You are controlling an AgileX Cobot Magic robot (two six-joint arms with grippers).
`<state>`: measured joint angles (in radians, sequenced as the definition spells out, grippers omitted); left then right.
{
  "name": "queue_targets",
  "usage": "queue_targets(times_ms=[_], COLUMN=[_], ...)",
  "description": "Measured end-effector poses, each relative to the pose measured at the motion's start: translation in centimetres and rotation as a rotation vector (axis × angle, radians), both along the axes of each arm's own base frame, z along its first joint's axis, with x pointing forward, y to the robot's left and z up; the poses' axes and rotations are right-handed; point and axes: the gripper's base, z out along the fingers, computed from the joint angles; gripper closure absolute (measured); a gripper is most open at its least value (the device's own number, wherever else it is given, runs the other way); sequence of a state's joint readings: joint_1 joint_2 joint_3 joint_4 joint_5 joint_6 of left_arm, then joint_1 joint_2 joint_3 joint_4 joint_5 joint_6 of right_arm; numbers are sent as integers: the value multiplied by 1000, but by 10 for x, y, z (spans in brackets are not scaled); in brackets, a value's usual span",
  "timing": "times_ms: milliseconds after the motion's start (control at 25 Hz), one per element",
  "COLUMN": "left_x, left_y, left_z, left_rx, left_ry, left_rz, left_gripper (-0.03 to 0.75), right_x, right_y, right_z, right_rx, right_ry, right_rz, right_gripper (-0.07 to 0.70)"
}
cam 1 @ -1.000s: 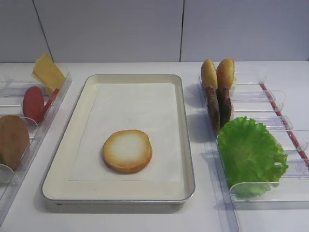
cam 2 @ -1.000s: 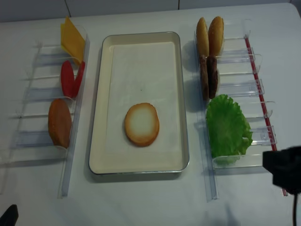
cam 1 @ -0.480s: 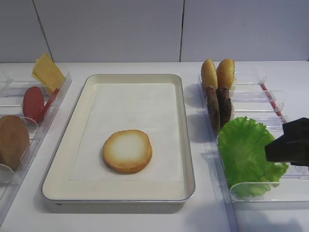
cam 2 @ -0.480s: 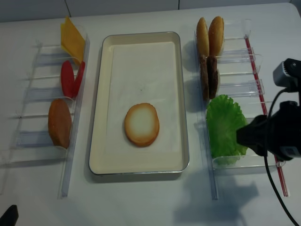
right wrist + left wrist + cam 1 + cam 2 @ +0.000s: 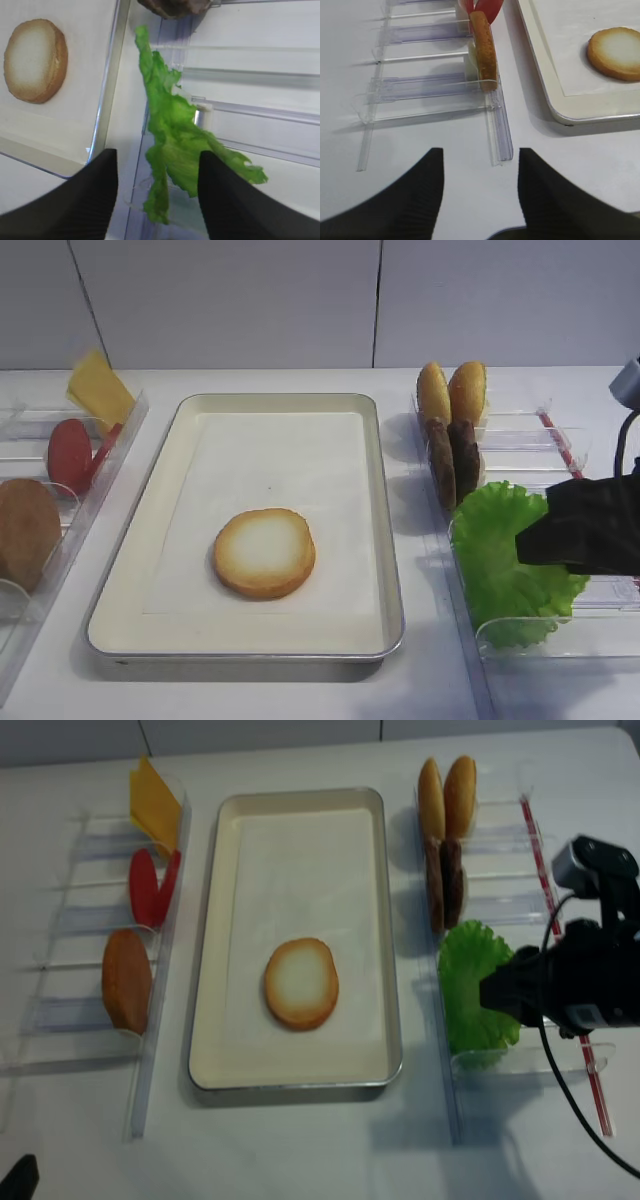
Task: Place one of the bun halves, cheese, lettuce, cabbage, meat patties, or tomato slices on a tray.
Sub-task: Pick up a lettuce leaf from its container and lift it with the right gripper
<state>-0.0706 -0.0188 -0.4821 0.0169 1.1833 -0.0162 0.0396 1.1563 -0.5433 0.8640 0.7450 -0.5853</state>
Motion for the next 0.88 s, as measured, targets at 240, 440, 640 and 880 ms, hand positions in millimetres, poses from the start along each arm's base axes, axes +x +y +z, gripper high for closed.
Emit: queue_targets(times_ms=[240,440,640,880], left_x=[0,0,0,0], left_y=[0,0,0,0], left_z=[0,0,0,0], left_rx=[0,0,0,0], left_ry=[0,0,0,0], left_rz=[0,0,0,0], left_gripper=[396,396,396,396], right_x=[2,4,4,8], right_y=[1,0,0,1], right_z=[-2,-3,-3,4], right_rx=[13,11,11,16], right_ry=[9,5,4,-14], right_rz=[-7,-15,-16,-8], right_gripper=[236,329,472,578])
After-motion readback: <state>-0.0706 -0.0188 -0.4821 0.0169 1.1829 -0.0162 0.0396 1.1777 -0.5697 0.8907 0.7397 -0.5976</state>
